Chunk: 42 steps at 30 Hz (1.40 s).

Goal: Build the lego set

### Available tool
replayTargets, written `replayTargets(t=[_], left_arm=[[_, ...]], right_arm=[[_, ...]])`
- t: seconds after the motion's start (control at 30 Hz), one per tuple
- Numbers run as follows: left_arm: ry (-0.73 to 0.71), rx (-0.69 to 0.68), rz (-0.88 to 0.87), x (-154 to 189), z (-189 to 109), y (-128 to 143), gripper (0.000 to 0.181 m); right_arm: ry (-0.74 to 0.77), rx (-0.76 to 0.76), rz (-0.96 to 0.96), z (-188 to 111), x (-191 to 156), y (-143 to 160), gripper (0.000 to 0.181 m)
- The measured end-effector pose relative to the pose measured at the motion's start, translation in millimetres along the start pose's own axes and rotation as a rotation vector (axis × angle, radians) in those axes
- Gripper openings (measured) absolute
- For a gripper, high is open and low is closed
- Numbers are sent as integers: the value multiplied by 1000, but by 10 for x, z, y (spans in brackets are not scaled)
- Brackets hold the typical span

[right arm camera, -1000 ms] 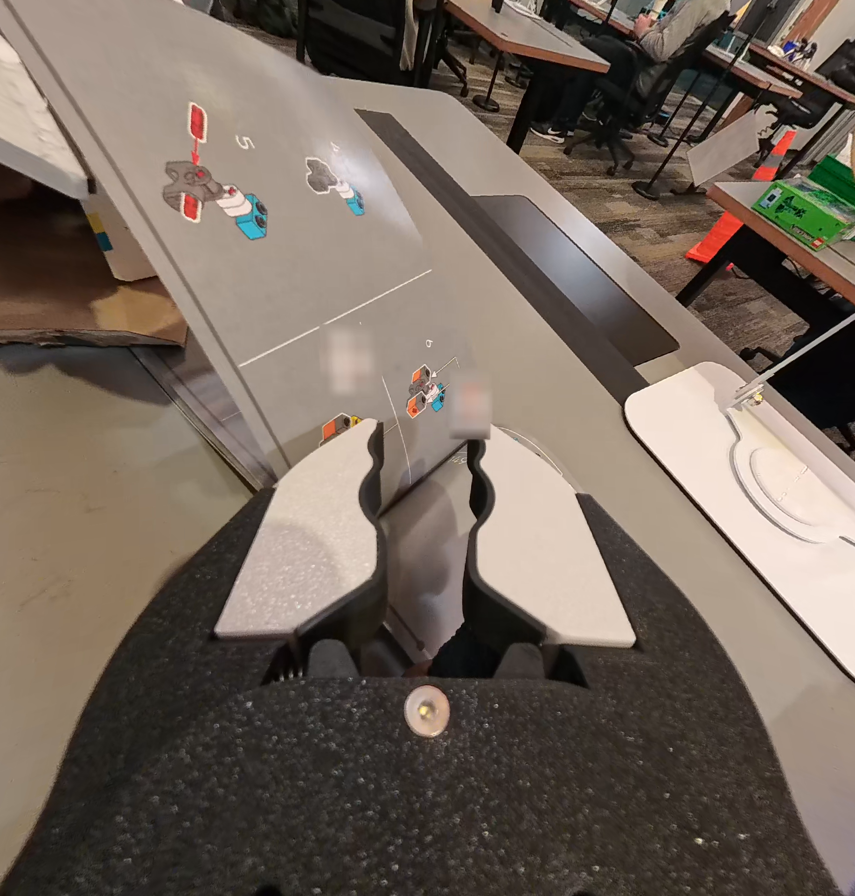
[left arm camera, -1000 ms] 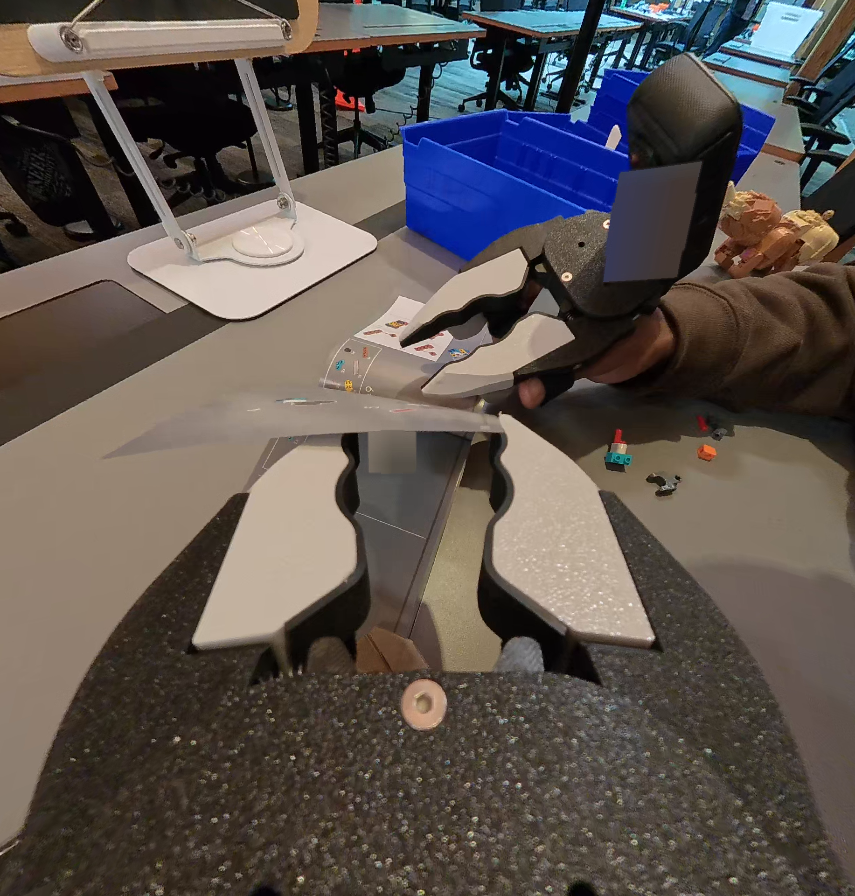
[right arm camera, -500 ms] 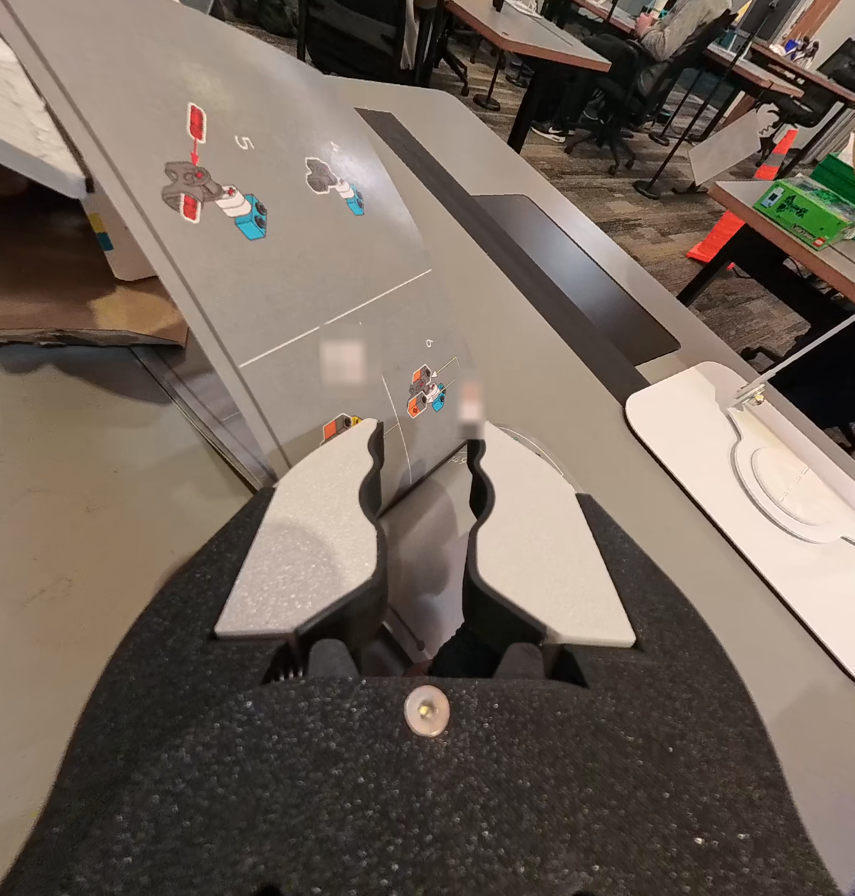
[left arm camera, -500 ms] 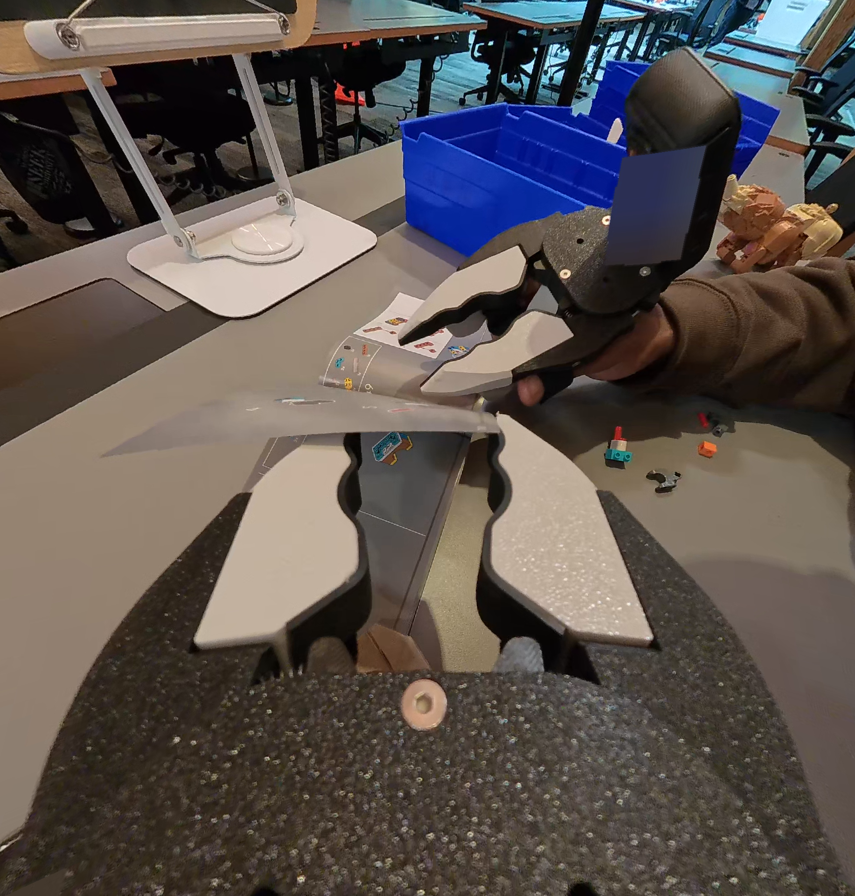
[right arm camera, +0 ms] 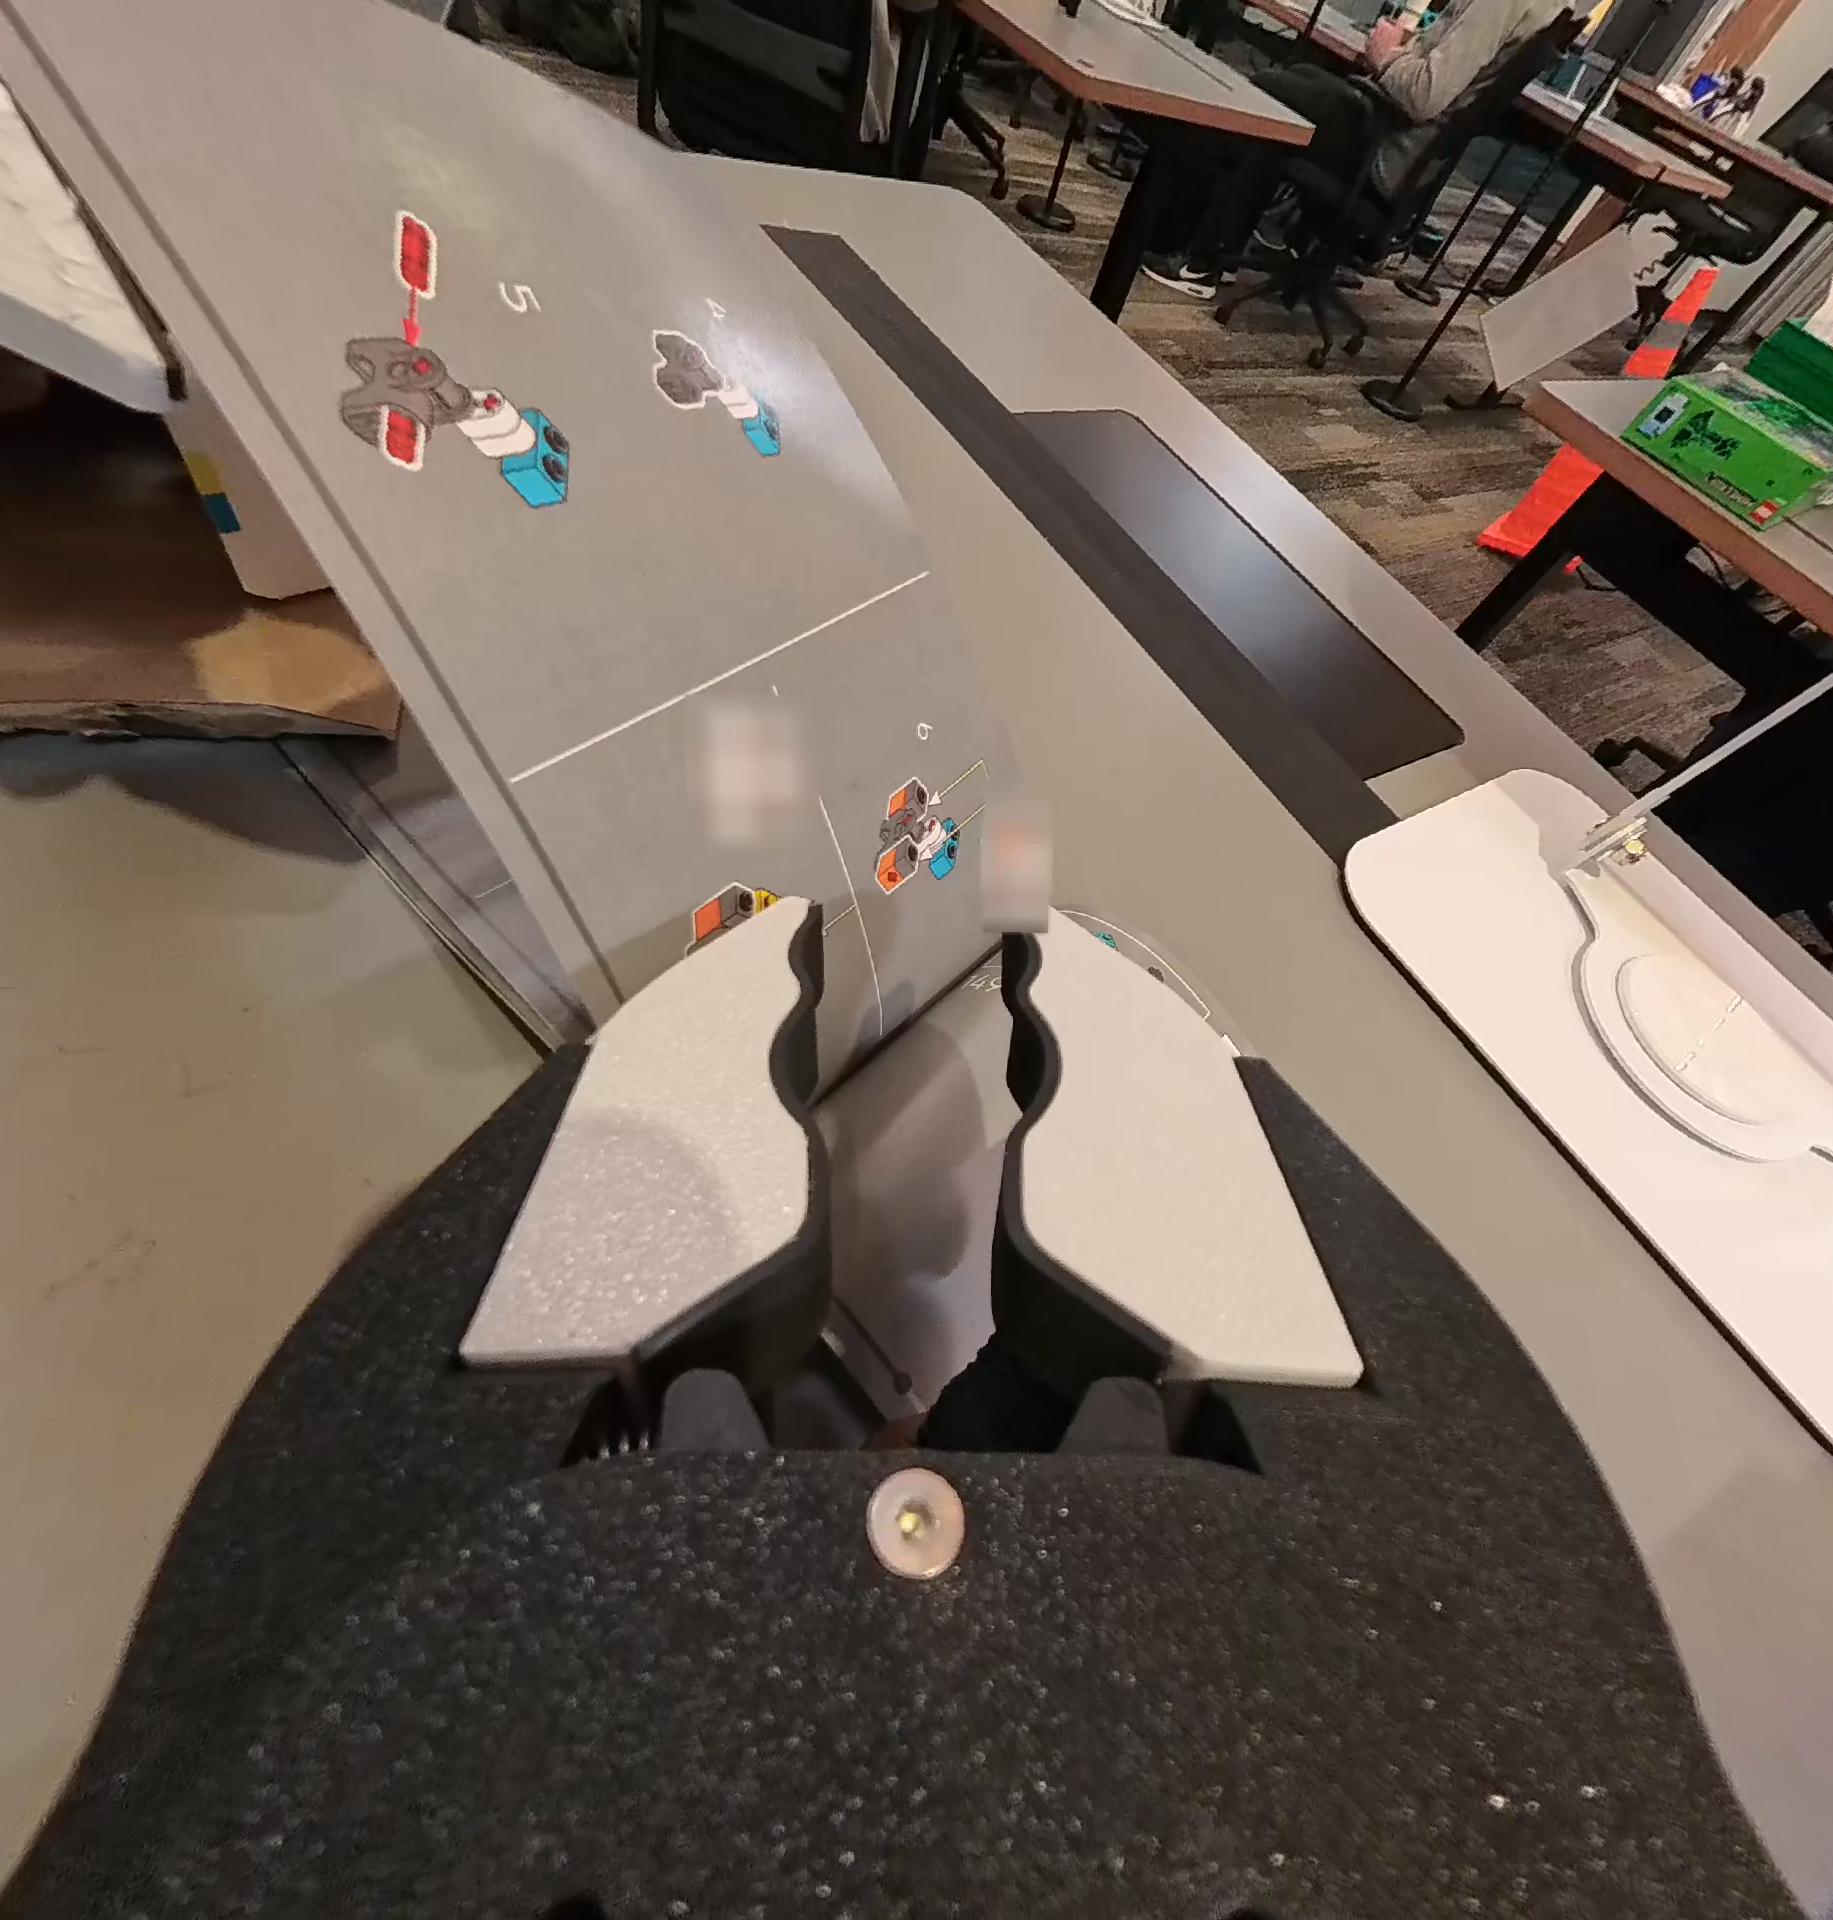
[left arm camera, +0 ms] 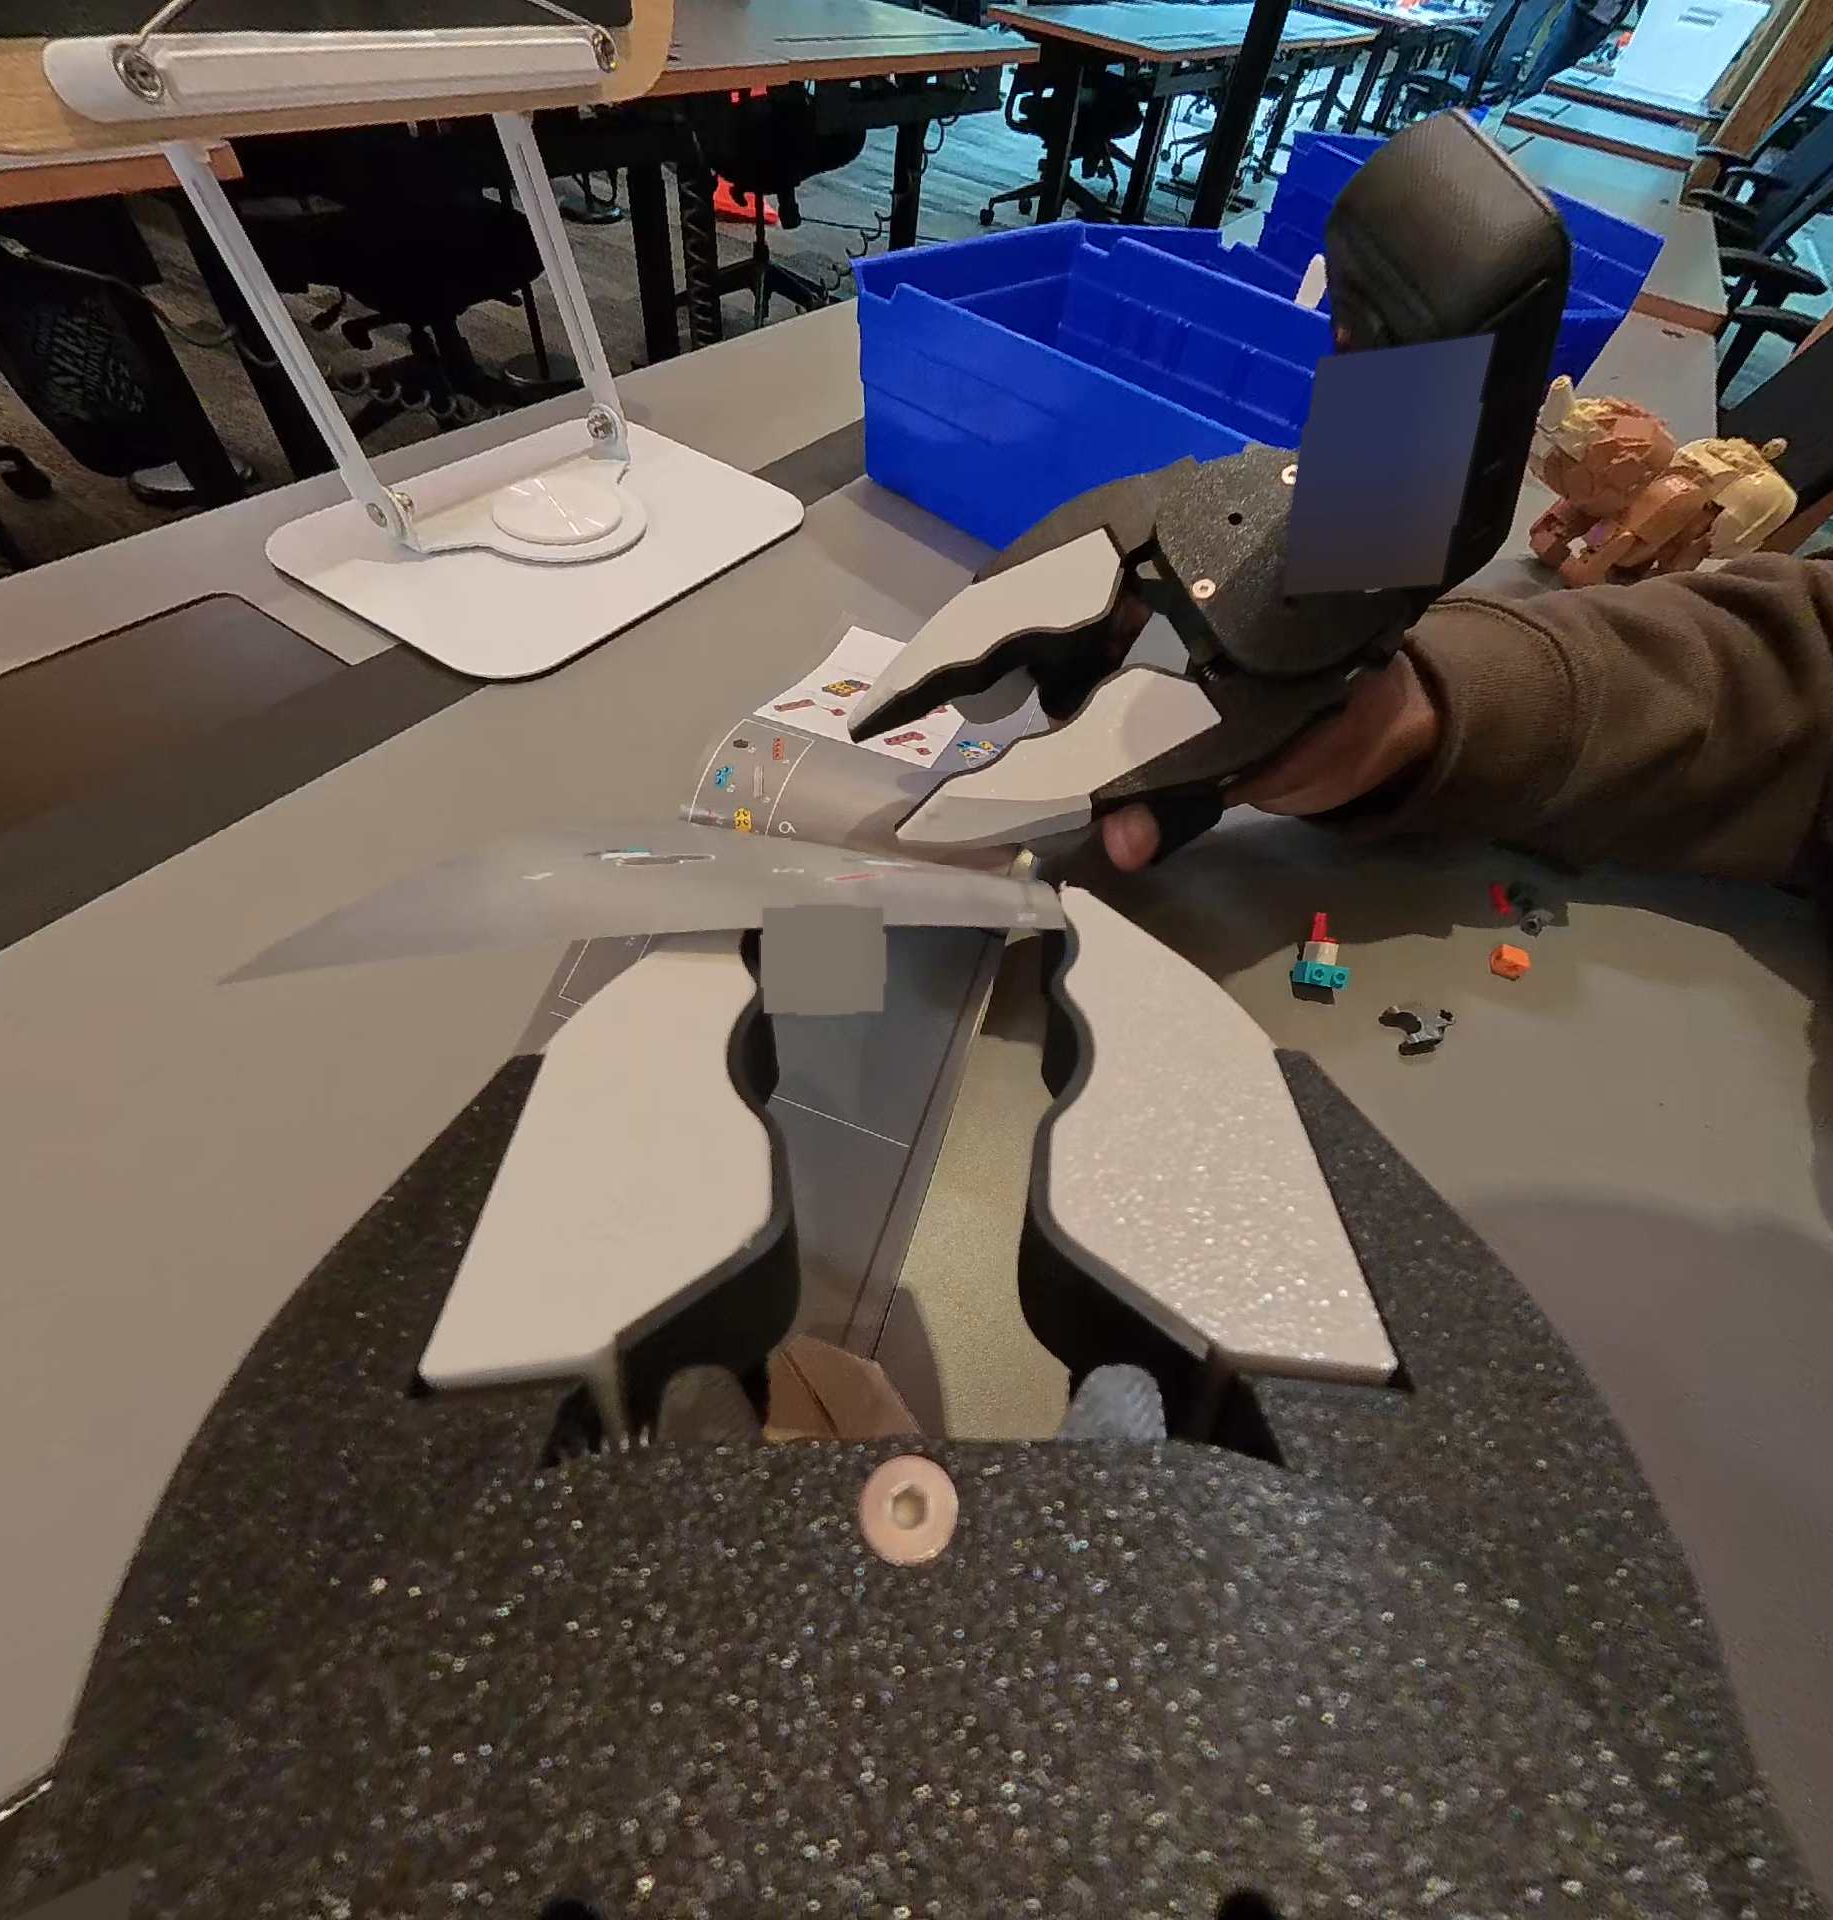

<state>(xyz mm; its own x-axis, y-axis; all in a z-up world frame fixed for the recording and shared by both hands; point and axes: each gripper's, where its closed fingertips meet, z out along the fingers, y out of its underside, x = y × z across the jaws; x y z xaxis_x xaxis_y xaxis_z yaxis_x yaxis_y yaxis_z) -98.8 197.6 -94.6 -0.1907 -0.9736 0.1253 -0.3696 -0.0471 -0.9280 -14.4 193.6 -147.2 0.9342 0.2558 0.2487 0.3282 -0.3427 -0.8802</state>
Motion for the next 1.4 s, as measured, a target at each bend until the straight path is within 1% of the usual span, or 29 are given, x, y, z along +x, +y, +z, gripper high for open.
replayTargets(t=[0.6, 0.73, 0.83, 1.0, 1.13, 1.2, 1.27, 1.4], left_arm=[[-12, -16, -2, -9, -9, 15, 48], [-31, -48, -28, -36, -22, 51, 48], [-88, -122, -44, -94, -58, 135, 49], [-263, -314, 31, -193, -218, 354, 53], [-421, -400, 84, -203, -415, 483, 53], [-493, -421, 90, -179, -520, 556, 54], [-587, -397, 94, -152, -639, 574, 54], [-622, -328, 48, 65, -718, 659, 51]], right_arm=[[-3, -1, 1, 4, -2, 2, 33], [-5, -1, 0, 4, -4, 2, 33], [-8, -4, 1, 7, -11, 6, 33], [-18, -15, -1, 19, -32, 26, 33], [-27, -29, -6, 29, -57, 37, 33], [-28, -34, -15, 28, -69, 33, 33], [-27, -37, -27, 25, -82, 25, 33], [-28, -39, -39, 20, -113, 4, 33]])
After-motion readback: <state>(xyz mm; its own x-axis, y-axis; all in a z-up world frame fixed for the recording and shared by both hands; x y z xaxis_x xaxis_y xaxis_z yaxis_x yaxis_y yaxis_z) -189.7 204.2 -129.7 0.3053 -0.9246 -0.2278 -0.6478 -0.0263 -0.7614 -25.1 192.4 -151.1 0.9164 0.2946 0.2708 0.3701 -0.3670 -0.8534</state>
